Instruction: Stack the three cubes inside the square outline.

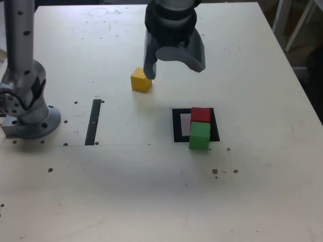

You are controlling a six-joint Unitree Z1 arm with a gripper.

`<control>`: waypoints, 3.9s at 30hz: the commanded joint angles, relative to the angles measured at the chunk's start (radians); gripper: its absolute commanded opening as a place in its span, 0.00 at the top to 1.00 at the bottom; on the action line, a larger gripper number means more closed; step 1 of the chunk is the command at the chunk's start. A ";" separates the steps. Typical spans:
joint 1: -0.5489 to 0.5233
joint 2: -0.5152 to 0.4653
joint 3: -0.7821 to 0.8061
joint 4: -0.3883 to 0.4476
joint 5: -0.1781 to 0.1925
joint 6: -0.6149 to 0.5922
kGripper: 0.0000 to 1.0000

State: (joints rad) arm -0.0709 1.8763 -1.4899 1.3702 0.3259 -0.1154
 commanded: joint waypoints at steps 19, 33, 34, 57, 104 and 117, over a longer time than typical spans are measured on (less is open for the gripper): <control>0.214 -0.101 0.223 -0.065 -0.008 0.459 0.03; 0.344 -0.016 0.307 -0.213 -0.016 0.582 0.06; 0.348 -0.009 0.306 -0.218 -0.016 0.586 0.06; 0.387 0.086 0.302 -0.297 -0.045 0.618 0.58; 0.027 0.148 -0.197 0.080 -0.222 0.194 0.67; 0.000 0.213 -0.260 0.076 -0.258 0.160 0.67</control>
State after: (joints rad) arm -0.0693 2.0839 -1.7425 1.4475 0.0698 0.0460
